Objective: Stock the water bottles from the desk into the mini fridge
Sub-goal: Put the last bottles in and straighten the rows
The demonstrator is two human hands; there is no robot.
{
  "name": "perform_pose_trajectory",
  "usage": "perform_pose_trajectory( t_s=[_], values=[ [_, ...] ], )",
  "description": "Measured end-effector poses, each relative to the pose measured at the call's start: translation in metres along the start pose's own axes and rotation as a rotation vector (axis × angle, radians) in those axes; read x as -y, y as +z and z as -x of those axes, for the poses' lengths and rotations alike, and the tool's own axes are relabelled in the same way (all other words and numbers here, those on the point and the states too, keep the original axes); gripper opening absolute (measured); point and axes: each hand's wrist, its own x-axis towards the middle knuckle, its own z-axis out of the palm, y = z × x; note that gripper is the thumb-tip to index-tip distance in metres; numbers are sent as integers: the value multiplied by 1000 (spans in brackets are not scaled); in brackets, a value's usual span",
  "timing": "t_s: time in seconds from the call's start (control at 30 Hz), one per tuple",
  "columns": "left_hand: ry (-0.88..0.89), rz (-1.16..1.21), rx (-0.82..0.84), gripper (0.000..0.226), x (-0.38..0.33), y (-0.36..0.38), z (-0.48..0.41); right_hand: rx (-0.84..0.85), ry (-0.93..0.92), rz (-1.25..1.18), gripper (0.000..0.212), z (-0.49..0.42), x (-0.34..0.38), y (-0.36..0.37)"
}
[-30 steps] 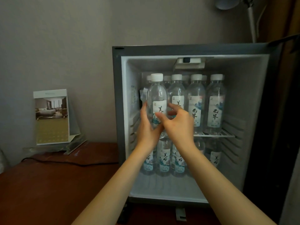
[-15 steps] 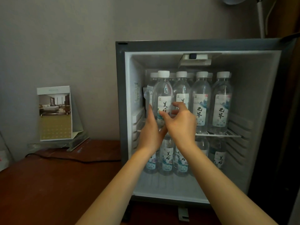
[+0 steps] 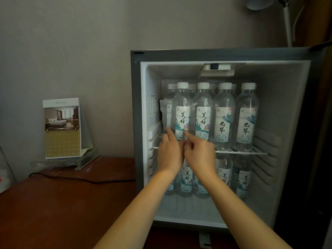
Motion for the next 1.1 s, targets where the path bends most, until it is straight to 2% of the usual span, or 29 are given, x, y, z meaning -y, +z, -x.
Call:
perform_pose_trajectory(
  t_s=[0.3, 0.5, 0.67, 0.93, 1.1],
  values=[
    [-3, -57, 65, 63, -5, -13, -6, 19, 25, -7, 40, -2, 1, 1],
    [34, -101, 85, 76, -5, -17, -3, 32, 30, -18, 39, 0, 3, -2],
    [88, -108, 83, 76, 1, -20, -3, 17, -16, -32, 37, 4, 4, 0],
    [64, -139, 173, 75, -1, -21, -4, 86, 73, -178, 41, -2, -2, -15],
    [35, -128, 121, 74, -10, -19, 22, 64, 140, -170, 34, 11, -10, -47]
  ],
)
